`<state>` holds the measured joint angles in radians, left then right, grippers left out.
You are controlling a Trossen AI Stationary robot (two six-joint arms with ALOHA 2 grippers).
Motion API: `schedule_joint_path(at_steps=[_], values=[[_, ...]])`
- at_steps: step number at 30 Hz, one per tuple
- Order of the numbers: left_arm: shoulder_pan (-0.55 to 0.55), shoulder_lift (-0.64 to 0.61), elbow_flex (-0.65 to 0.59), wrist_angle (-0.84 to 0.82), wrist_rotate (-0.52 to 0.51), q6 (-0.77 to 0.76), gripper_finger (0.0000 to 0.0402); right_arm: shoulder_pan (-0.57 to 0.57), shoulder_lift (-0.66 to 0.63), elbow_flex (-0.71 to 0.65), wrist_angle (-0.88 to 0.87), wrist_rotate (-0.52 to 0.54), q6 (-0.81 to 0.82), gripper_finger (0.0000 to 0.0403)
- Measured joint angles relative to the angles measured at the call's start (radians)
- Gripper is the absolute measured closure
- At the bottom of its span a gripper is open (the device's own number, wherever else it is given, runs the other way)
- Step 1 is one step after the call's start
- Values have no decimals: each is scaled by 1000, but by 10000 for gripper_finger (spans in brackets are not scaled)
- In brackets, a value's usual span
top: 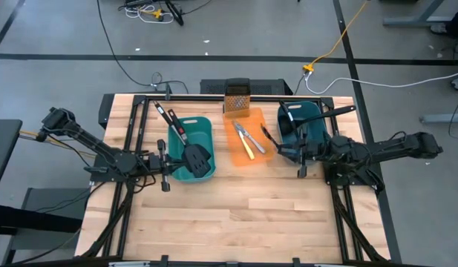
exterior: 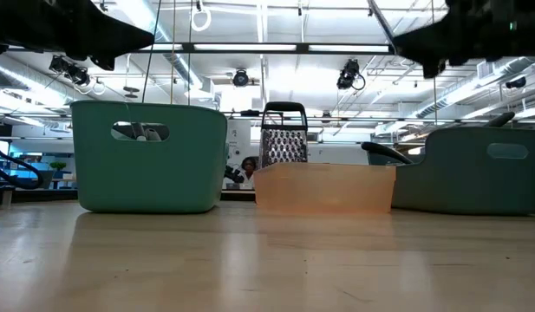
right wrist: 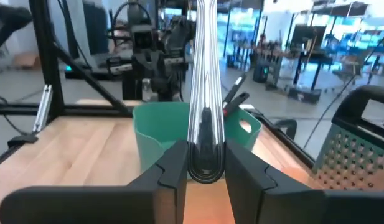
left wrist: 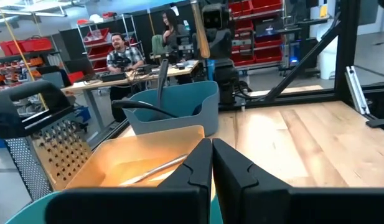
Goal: Pick & Place Kitchen Items
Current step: Put the silver knife into the orange bin
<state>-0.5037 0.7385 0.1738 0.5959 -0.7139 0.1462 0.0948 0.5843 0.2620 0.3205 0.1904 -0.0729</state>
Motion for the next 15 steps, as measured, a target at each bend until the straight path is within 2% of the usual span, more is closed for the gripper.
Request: schedule_joint_path(at_steps=[3,6,11,15], values=[[0,0,0,-3,0,2,384,-21,-10,-96,156,-23,23,316],[0,0,0,-3,0,4,384,-39,-9,-150,214,-22,57,316],[0,0,0,-3,0,20,384,-55,-9,-139,183,-6,78,316],[0,0,0,-2,-1,26,384,-72,-1,-27,-39,34,105,316]])
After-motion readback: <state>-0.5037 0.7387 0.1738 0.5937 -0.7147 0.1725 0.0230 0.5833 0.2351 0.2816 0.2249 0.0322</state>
